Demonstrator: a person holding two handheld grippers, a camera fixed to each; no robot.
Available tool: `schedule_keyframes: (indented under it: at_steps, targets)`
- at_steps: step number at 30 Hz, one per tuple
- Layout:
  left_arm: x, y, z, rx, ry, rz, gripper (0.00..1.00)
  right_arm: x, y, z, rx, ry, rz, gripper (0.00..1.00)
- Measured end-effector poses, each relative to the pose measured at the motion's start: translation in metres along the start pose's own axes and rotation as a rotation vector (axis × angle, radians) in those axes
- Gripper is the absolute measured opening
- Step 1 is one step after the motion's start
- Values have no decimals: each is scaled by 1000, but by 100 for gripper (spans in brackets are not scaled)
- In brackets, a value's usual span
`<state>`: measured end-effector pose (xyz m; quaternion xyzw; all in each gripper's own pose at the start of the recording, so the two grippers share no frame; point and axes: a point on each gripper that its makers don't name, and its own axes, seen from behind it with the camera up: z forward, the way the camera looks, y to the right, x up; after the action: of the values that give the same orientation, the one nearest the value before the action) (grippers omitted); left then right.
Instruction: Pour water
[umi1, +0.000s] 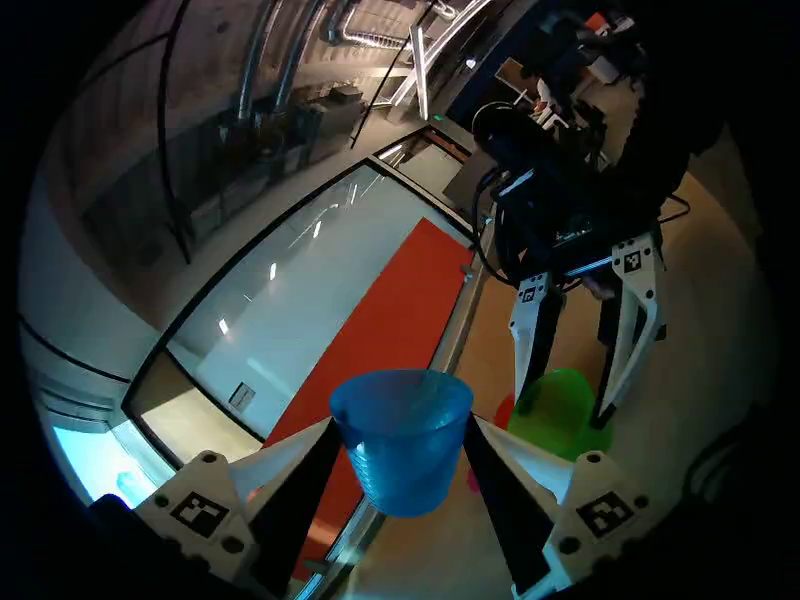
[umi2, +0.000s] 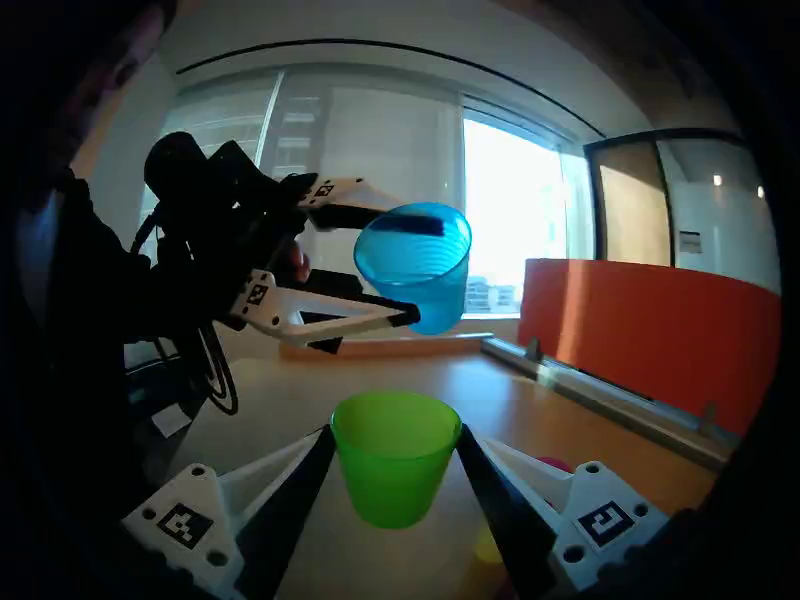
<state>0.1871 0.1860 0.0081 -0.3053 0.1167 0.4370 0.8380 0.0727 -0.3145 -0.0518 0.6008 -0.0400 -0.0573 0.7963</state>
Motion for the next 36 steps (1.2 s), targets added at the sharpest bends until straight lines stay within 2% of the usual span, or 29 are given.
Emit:
schedule_keyframes:
  at_steps: [36]
  targets:
    - [7, 7, 5, -12, 3, 97, 84, 0, 1, 0, -2, -4, -7, 91]
